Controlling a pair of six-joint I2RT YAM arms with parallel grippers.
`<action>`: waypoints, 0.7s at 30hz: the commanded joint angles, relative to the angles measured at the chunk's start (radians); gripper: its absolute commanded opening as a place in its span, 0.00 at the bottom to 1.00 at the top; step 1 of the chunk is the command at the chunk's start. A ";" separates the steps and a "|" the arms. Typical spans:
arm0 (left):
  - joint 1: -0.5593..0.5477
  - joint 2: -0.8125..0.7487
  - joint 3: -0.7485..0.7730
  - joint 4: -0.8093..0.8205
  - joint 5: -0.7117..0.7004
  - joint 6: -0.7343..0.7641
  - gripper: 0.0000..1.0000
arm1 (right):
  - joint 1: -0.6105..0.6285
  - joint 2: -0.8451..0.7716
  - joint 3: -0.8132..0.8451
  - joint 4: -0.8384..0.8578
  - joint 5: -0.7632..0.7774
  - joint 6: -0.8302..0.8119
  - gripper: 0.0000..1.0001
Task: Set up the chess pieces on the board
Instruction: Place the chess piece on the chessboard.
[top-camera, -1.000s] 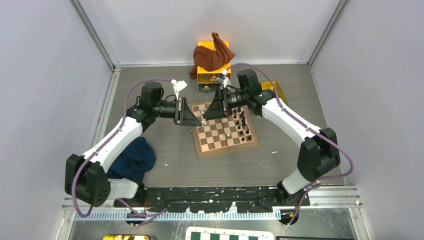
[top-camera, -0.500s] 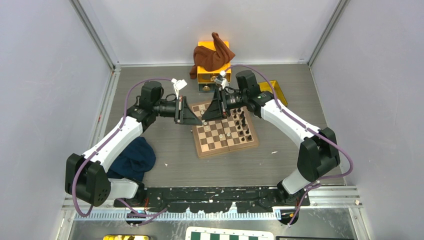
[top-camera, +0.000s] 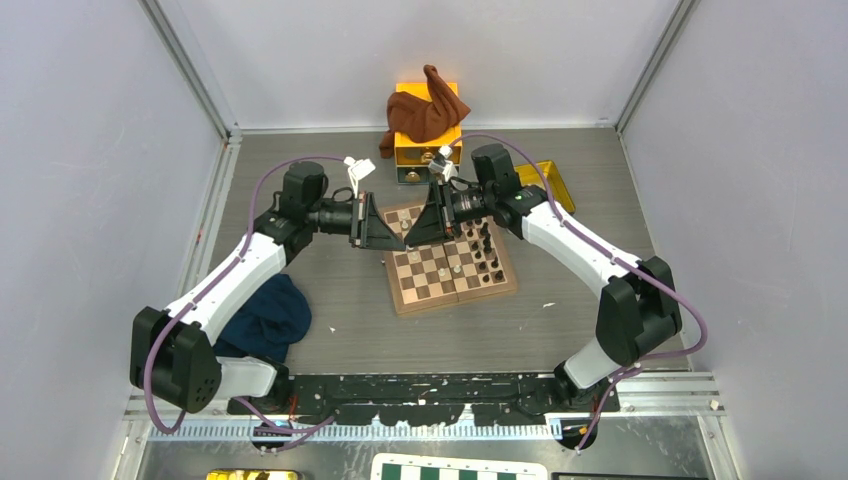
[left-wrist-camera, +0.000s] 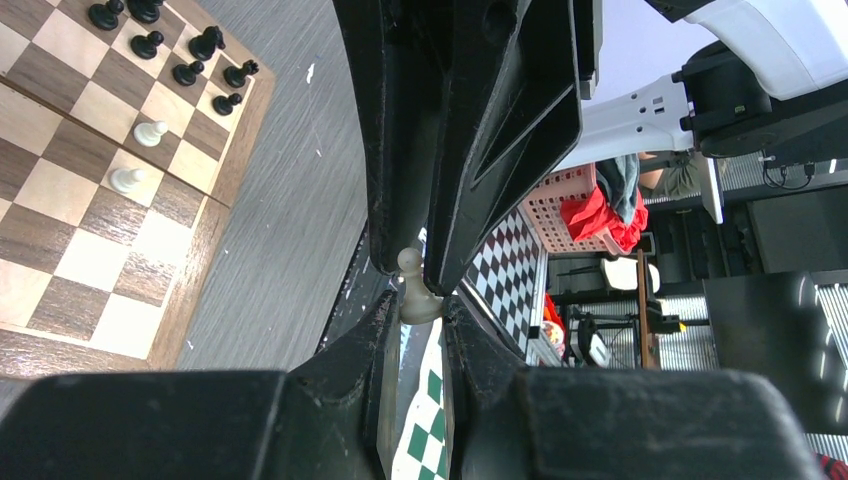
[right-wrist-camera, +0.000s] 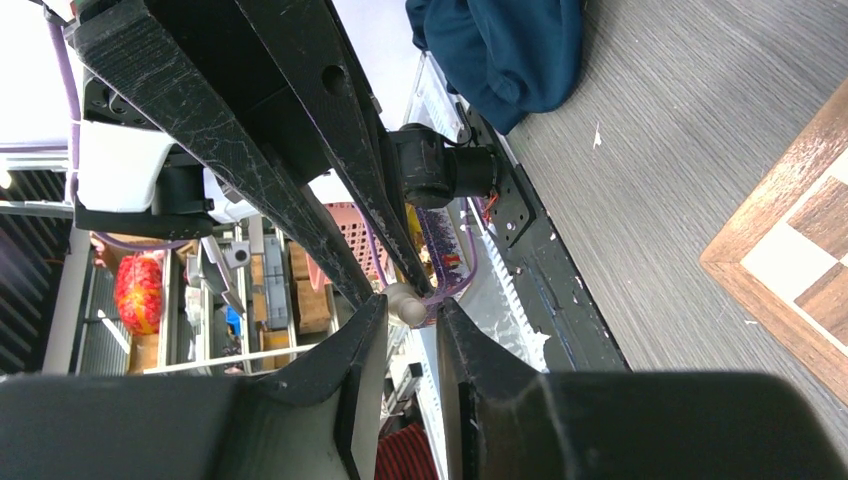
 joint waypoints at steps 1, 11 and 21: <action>-0.008 -0.006 0.032 0.047 0.024 -0.012 0.00 | 0.009 -0.049 0.009 0.032 -0.033 0.004 0.30; -0.013 -0.006 0.023 0.049 0.022 -0.015 0.00 | 0.010 -0.056 0.007 0.032 -0.030 0.002 0.19; -0.013 -0.003 0.019 0.029 0.009 -0.013 0.00 | 0.010 -0.059 0.007 0.025 -0.030 -0.005 0.01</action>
